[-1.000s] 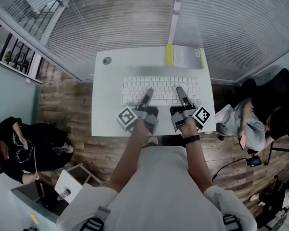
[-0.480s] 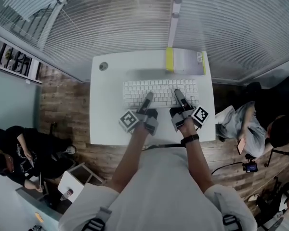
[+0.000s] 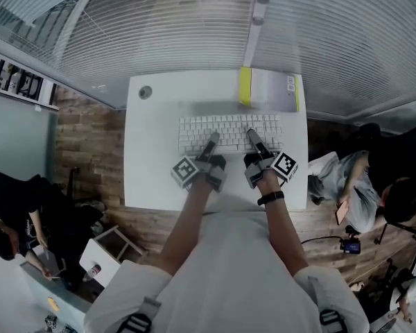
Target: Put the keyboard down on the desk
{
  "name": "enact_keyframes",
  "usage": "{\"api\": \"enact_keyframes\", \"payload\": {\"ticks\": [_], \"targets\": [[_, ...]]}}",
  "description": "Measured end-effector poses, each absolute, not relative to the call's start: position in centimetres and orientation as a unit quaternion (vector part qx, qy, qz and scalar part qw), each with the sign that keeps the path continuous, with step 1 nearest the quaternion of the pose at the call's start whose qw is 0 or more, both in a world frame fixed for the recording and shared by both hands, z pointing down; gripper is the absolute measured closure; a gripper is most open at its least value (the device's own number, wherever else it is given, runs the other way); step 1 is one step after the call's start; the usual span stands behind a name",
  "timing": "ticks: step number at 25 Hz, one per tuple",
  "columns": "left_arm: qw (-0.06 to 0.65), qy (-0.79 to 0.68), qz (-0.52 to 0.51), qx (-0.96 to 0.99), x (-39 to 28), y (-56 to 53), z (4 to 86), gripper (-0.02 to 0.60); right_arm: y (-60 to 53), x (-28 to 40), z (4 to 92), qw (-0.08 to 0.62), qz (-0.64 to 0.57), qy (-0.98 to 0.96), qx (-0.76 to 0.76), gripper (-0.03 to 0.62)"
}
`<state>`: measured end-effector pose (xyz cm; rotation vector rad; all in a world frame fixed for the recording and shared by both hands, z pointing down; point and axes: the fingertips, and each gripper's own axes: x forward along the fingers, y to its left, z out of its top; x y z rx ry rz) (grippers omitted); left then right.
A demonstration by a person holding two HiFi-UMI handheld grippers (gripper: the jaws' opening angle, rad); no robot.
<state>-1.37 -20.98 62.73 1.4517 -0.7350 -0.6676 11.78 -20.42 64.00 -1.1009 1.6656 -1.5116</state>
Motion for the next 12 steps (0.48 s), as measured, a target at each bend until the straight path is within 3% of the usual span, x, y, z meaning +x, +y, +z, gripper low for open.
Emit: {"api": "enact_keyframes", "payload": {"ticks": [12], "targets": [[0.664,-0.356,-0.253,0.607,-1.1,-21.3,65.7,0.439,-20.9,11.8,67.0,0.322,-0.639,0.562,-0.415,0.422]]}}
